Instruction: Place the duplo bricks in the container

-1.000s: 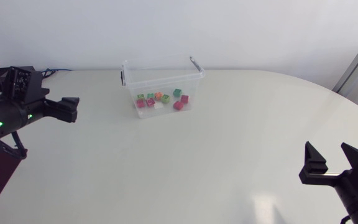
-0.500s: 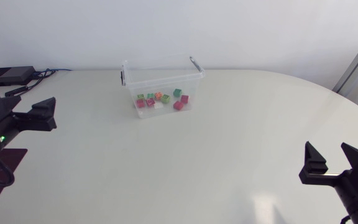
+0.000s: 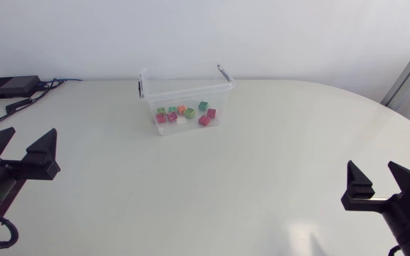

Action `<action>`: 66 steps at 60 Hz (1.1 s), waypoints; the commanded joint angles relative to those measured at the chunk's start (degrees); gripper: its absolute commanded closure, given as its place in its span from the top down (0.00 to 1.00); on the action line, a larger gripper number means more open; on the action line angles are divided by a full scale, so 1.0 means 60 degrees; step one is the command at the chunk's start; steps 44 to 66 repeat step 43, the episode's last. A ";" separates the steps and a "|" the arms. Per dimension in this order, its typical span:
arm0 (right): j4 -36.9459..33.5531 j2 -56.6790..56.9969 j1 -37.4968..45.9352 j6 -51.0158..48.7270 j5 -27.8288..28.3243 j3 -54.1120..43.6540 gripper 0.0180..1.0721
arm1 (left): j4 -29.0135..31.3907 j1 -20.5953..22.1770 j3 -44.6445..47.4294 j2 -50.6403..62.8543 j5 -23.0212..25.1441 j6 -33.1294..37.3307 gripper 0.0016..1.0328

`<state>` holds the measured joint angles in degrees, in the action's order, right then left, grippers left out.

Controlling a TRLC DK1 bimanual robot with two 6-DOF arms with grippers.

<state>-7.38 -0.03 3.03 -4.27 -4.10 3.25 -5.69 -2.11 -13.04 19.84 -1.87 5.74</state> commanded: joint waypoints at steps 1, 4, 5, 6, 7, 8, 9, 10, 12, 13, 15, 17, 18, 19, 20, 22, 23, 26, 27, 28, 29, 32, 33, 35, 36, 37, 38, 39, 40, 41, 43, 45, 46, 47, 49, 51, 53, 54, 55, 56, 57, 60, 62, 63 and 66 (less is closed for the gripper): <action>0.0247 0.0032 -0.0115 0.0234 0.0134 -0.0249 0.96 | 0.0134 0.0086 0.0437 -0.0428 0.0055 -0.0345 0.96; 0.0331 0.0030 -0.0148 0.0275 0.0181 -0.0274 0.96 | 0.0204 0.0109 0.0586 -0.0674 0.0077 -0.0398 0.96; 0.0361 0.0029 -0.0160 0.0290 0.0198 -0.0283 0.96 | 0.0229 0.0117 0.0640 -0.0764 0.0085 -0.0417 0.96; 0.0378 0.0028 -0.0167 0.0298 0.0208 -0.0288 0.96 | 0.0244 0.0122 0.0670 -0.0814 0.0089 -0.0427 0.96; 0.0412 0.0028 -0.0180 0.0314 0.0226 -0.0298 0.96 | 0.0271 0.0130 0.0729 -0.0911 0.0098 -0.0448 0.96; 0.0441 0.0027 -0.0192 0.0328 0.0242 -0.0306 0.96 | 0.0295 0.0138 0.0780 -0.0996 0.0105 -0.0466 0.96; 0.0469 0.0026 -0.0203 0.0342 0.0258 -0.0315 0.96 | 0.0319 0.0146 0.0830 -0.1079 0.0113 -0.0483 0.96; 0.0489 0.0025 -0.0211 0.0352 0.0270 -0.0321 0.96 | 0.0335 0.0151 0.0866 -0.1138 0.0118 -0.0496 0.96; 0.0548 0.0024 -0.0234 0.0381 0.0302 -0.0338 0.96 | 0.0384 0.0167 0.0970 -0.1310 0.0133 -0.0533 0.96; 0.0574 0.0023 -0.0245 0.0393 0.0317 -0.0346 0.96 | 0.0406 0.0174 0.1015 -0.1386 0.0140 -0.0549 0.96; 0.0632 0.0022 -0.0268 0.0422 0.0350 -0.0363 0.96 | 0.0454 0.0190 0.1119 -0.1558 0.0156 -0.0585 0.96; 0.0686 0.0020 -0.0289 0.0448 0.0379 -0.0379 0.96 | 0.0498 0.0205 0.1213 -0.1714 0.0169 -0.0618 0.96; 0.0716 0.0019 -0.0301 0.0462 0.0396 -0.0388 0.96 | 0.0523 0.0213 0.1266 -0.1802 0.0177 -0.0637 0.96; 0.0747 0.0018 -0.0313 0.0478 0.0414 -0.0398 0.96 | 0.0549 0.0221 0.1322 -0.1895 0.0186 -0.0657 0.96; 0.0774 0.0018 -0.0324 0.0491 0.0429 -0.0405 0.96 | 0.0571 0.0228 0.1368 -0.1972 0.0192 -0.0673 0.96; 0.0827 0.0016 -0.0345 0.0516 0.0458 -0.0421 0.96 | 0.0615 0.0243 0.1462 -0.2128 0.0206 -0.0706 0.96; 0.0852 0.0016 -0.0355 0.0529 0.0472 -0.0429 0.96 | 0.0636 0.0250 0.1507 -0.2202 0.0213 -0.0722 0.96; 0.0943 0.0013 -0.0391 0.0573 0.0523 -0.0456 0.96 | 0.0712 0.0274 0.1667 -0.2468 0.0237 -0.0778 0.96; 0.0970 0.0012 -0.0402 0.0586 0.0538 -0.0464 0.96 | 0.0734 0.0281 0.1715 -0.2546 0.0244 -0.0795 0.96; 0.0999 0.0012 -0.0413 0.0600 0.0554 -0.0472 0.96 | 0.0758 0.0289 0.1765 -0.2630 0.0251 -0.0813 0.96; 0.1027 0.0011 -0.0424 0.0614 0.0570 -0.0481 0.96 | 0.0781 0.0297 0.1816 -0.2714 0.0259 -0.0831 0.96; 0.1104 0.0009 -0.0455 0.0651 0.0613 -0.0504 0.96 | 0.0845 0.0318 0.1952 -0.2939 0.0279 -0.0878 0.96; 0.1138 0.0008 -0.0468 0.0668 0.0632 -0.0514 0.96 | 0.0874 0.0327 0.2012 -0.3039 0.0288 -0.0900 0.96; 0.1187 0.0007 -0.0488 0.0692 0.0659 -0.0528 0.96 | 0.0914 0.0340 0.2098 -0.3182 0.0300 -0.0930 0.96; 0.1220 0.0006 -0.0501 0.0708 0.0678 -0.0538 0.96 | 0.0941 0.0349 0.2156 -0.3278 0.0309 -0.0950 0.96; 0.1229 0.0005 -0.0505 0.0712 0.0683 -0.0541 0.96 | 0.0949 0.0352 0.2173 -0.3306 0.0311 -0.0956 0.96; 0.1229 0.0005 -0.0505 0.0712 0.0683 -0.0541 0.96 | 0.0949 0.0352 0.2173 -0.3306 0.0311 -0.0956 0.96; 0.1229 0.0005 -0.0505 0.0712 0.0683 -0.0541 0.96 | 0.0949 0.0352 0.2173 -0.3306 0.0311 -0.0956 0.96; 0.1229 0.0005 -0.0505 0.0712 0.0683 -0.0541 0.96 | 0.0949 0.0352 0.2173 -0.3306 0.0311 -0.0956 0.96; 0.1229 0.0005 -0.0505 0.0712 0.0683 -0.0541 0.96 | 0.0949 0.0352 0.2173 -0.3306 0.0311 -0.0956 0.96; 0.1229 0.0005 -0.0505 0.0712 0.0683 -0.0541 0.96 | 0.0949 0.0352 0.2173 -0.3306 0.0311 -0.0956 0.96; 0.1229 0.0005 -0.0505 0.0712 0.0683 -0.0541 0.96 | 0.0949 0.0352 0.2173 -0.3306 0.0311 -0.0956 0.96; 0.1229 0.0005 -0.0505 0.0712 0.0683 -0.0541 0.96 | 0.0949 0.0352 0.2173 -0.3306 0.0311 -0.0956 0.96; 0.1229 0.0005 -0.0505 0.0712 0.0683 -0.0541 0.96 | 0.0949 0.0352 0.2173 -0.3306 0.0311 -0.0956 0.96; 0.1229 0.0005 -0.0505 0.0712 0.0683 -0.0541 0.96 | 0.0949 0.0352 0.2173 -0.3306 0.0311 -0.0956 0.96; 0.1229 0.0005 -0.0505 0.0712 0.0683 -0.0541 0.96 | 0.0949 0.0352 0.2173 -0.3306 0.0311 -0.0956 0.96; 0.1229 0.0005 -0.0505 0.0712 0.0683 -0.0541 0.96 | 0.0949 0.0352 0.2173 -0.3306 0.0311 -0.0956 0.96; 0.1229 0.0005 -0.0505 0.0712 0.0683 -0.0541 0.96 | 0.0949 0.0352 0.2173 -0.3306 0.0311 -0.0956 0.96; 0.1229 0.0005 -0.0505 0.0712 0.0683 -0.0541 0.96 | 0.0949 0.0352 0.2173 -0.3306 0.0311 -0.0956 0.96; 0.1229 0.0005 -0.0505 0.0712 0.0683 -0.0541 0.96 | 0.0949 0.0352 0.2173 -0.3306 0.0311 -0.0956 0.96; 0.1229 0.0005 -0.0505 0.0712 0.0683 -0.0541 0.96 | 0.0949 0.0352 0.2173 -0.3306 0.0311 -0.0956 0.96; 0.1229 0.0005 -0.0505 0.0712 0.0683 -0.0541 0.96 | 0.0949 0.0352 0.2173 -0.3306 0.0311 -0.0956 0.96; 0.1229 0.0005 -0.0505 0.0712 0.0683 -0.0541 0.96 | 0.0949 0.0352 0.2173 -0.3306 0.0311 -0.0956 0.96; 0.1229 0.0005 -0.0505 0.0712 0.0683 -0.0541 0.96 | 0.0949 0.0352 0.2173 -0.3306 0.0311 -0.0956 0.96; 0.1229 0.0005 -0.0505 0.0712 0.0683 -0.0541 0.96 | 0.0949 0.0352 0.2173 -0.3306 0.0311 -0.0956 0.96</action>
